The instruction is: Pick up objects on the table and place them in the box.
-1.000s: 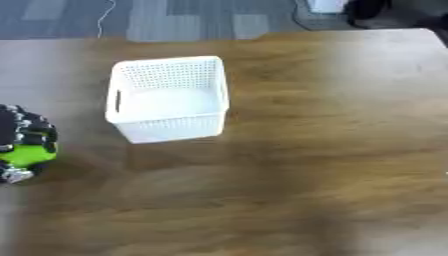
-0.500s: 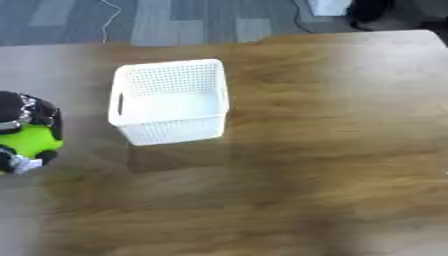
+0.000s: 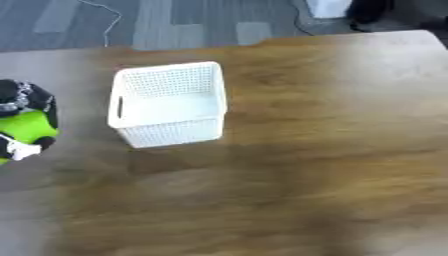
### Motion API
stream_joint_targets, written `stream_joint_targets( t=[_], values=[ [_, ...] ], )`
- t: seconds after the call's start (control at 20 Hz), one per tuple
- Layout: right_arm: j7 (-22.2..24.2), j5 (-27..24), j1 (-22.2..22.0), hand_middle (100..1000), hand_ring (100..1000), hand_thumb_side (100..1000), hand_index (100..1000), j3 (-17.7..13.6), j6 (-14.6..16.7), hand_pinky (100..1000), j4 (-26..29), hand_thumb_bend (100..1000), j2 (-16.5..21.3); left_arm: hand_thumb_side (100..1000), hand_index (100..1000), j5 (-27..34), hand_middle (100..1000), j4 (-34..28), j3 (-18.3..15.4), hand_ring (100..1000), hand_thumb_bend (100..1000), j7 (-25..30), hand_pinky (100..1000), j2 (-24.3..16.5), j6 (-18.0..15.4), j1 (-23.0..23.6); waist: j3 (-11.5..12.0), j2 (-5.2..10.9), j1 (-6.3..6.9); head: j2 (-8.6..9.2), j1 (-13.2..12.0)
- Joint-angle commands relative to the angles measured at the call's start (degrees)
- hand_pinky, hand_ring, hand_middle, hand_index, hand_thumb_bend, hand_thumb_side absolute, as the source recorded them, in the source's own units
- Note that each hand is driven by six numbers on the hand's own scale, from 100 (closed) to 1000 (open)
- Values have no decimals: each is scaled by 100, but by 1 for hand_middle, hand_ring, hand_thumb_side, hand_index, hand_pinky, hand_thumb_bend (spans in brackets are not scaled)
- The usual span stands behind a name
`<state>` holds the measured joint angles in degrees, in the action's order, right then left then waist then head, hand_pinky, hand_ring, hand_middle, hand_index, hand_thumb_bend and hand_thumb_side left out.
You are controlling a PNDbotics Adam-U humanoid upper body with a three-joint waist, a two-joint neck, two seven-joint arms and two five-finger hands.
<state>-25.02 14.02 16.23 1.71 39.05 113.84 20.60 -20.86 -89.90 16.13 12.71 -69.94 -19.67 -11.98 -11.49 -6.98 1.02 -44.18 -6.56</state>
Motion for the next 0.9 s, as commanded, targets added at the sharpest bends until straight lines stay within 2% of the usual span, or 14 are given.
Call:
stream_joint_targets(
  t=[0.05,0.2,0.35,0.65,0.9],
  values=[
    [-38,-49,135,494,470,1000,576,-16,31,357,75,293,115,259,177,39,100,78,-74,100,211,596,100,-298,184,-174,-36,106,43,31,-70],
    [-18,-101,204,495,471,1000,576,4,39,359,75,292,93,265,177,14,100,165,-65,100,214,1176,100,-267,205,-324,-94,125,93,50,-154],
    [16,-163,273,494,471,1000,576,25,42,361,75,300,72,266,177,28,100,225,-74,100,220,1449,100,-236,161,-458,-142,142,156,89,-248],
    [151,-302,441,495,471,1000,576,137,35,362,75,305,47,259,179,-2,100,377,-135,100,236,1462,100,-108,116,-791,-192,119,391,252,-447],
    [321,-477,730,496,470,1000,576,300,35,362,75,311,46,250,179,-151,100,516,-215,100,261,1329,100,-26,10,-1002,-316,-45,699,471,-681]
  ],
)
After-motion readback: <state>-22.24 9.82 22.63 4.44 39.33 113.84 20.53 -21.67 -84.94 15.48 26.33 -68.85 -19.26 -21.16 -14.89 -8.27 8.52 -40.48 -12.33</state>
